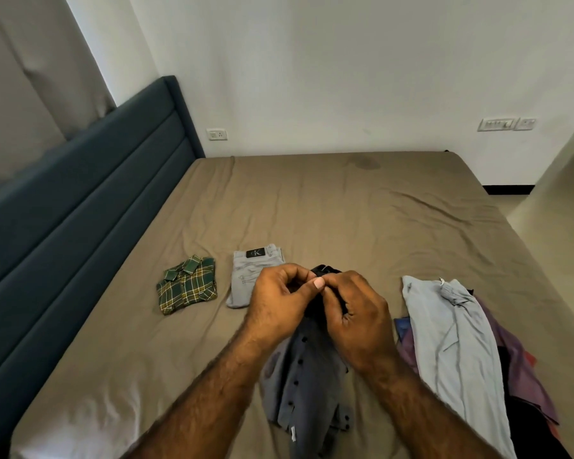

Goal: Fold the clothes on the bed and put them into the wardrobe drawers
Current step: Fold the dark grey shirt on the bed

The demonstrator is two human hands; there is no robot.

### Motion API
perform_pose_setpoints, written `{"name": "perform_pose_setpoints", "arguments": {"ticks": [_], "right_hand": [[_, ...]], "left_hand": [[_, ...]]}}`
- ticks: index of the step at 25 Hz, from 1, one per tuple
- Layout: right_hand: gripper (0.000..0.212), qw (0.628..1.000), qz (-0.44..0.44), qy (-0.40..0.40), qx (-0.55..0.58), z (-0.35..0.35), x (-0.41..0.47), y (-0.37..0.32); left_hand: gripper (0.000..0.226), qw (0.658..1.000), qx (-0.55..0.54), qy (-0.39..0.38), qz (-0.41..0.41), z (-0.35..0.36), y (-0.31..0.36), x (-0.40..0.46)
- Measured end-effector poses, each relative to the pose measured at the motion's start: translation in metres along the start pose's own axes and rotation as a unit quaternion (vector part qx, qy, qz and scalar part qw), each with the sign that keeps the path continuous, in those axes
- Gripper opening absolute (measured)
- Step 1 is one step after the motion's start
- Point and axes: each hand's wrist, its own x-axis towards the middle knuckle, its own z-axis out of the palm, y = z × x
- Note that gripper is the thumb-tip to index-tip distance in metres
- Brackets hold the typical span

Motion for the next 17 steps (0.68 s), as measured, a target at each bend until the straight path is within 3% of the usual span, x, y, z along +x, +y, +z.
{"name": "perform_pose_setpoints", "arguments": {"ticks": [3, 7, 12, 15, 17], "right_hand": [[0.013, 0.992, 0.04, -0.039, 0.112, -0.006, 0.007, 0.005], [0.013, 0.932, 0.211, -0.063, 0.289, -0.003, 0.012, 0.007], [0.016, 0.916, 0.278, -0.086, 0.275, 0.012, 0.016, 0.004], [0.008, 0.943, 0.221, -0.073, 0.236, 0.013, 0.013, 0.002], [0.005, 0.958, 0.197, -0.02, 0.208, 0.016, 0.01, -0.006]], "left_hand": [[0.013, 0.995, -0.1, -0.017, 0.002, -0.001, -0.008, -0.002], [0.026, 0.991, -0.126, -0.044, 0.021, -0.001, -0.014, -0.001], [0.02, 0.992, -0.121, -0.031, 0.017, -0.002, -0.016, 0.004], [0.013, 0.989, -0.139, -0.033, -0.032, -0.007, -0.01, 0.009], [0.016, 0.982, -0.172, -0.036, -0.076, -0.013, -0.009, 0.014]]}}
